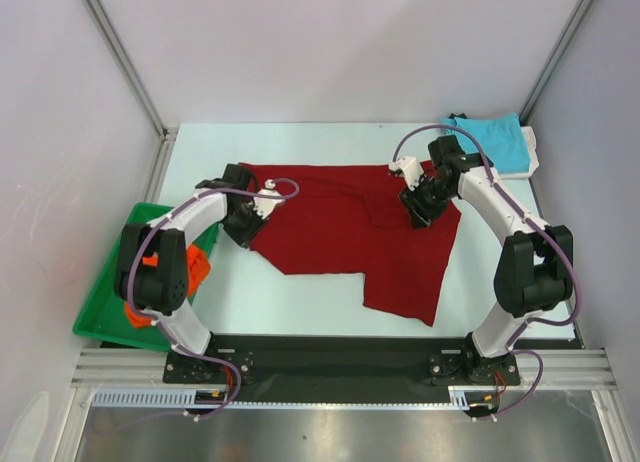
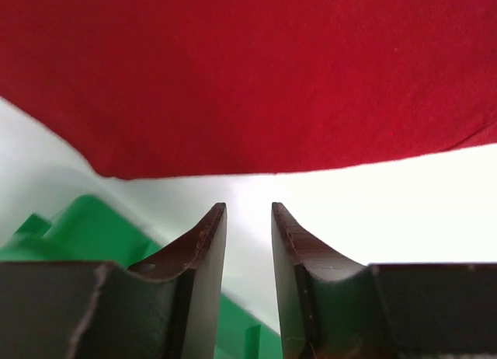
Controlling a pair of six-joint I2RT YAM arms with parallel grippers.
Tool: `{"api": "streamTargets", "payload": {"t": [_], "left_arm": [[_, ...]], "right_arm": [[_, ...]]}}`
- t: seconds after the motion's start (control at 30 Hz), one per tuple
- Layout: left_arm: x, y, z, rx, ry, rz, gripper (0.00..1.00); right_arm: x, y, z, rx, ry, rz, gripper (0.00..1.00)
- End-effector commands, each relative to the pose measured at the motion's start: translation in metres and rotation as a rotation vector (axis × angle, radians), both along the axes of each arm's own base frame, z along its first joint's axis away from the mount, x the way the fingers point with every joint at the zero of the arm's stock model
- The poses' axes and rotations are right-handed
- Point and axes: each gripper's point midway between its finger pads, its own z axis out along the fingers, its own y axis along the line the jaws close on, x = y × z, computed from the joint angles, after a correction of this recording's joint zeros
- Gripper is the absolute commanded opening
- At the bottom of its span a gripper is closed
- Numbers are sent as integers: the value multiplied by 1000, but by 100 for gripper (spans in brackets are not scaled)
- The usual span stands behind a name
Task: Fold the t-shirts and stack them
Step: Fold the tshirt
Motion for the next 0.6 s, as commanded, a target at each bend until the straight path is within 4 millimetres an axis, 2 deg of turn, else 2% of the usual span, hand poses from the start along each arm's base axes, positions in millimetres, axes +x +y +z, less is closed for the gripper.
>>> {"api": "streamTargets", "payload": {"t": [0.0,0.3,0.57], "left_arm": [[3,-11,-11,-48,31,-10,34],[5,-23,-24,-105,92,40,29],[14,-27,-26,-113,95,67,33]], "right_arm": [[8,0,16,-1,-55,8,43],[17,0,10,1,-45,7,43],[23,-7,7,11,-29,-6,43]]}}
